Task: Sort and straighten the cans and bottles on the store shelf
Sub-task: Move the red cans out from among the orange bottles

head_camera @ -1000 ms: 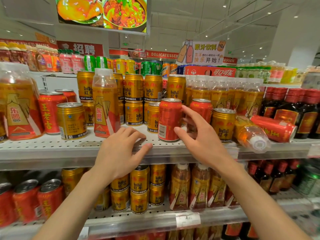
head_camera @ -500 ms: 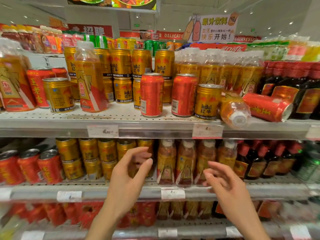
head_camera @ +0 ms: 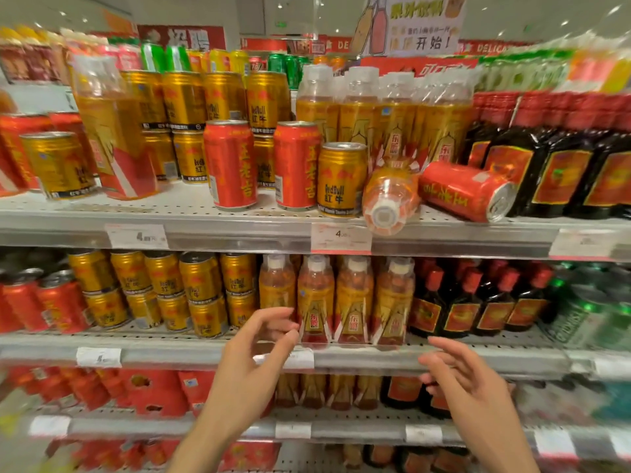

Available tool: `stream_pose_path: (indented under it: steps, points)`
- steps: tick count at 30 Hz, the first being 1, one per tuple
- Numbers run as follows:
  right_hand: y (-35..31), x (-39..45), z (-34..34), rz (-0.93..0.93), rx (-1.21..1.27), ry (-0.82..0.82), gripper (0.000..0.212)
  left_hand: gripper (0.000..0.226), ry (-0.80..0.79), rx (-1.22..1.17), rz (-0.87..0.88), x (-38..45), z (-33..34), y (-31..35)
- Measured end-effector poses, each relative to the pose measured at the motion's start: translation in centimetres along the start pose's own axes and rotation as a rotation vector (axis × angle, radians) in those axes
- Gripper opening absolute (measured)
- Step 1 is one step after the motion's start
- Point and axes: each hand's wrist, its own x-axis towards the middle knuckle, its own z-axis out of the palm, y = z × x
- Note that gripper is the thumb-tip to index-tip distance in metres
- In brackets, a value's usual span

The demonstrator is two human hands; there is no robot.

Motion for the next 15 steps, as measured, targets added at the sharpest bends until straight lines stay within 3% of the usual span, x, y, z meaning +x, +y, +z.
stream_pose_path:
  steps: [5,15]
  points:
    - [-1.4,0.2,-0.9,-0.045,-0.081,0.023,0.021,0.020,-0.007,-0.039,0.061,1.6,0.4,0.6]
    - [-8.5,1.8,-1.2,-0.397,-0.284,0.074,0.024,0.023,-0.061,0.002,0.274,5.1,0.0,4.8]
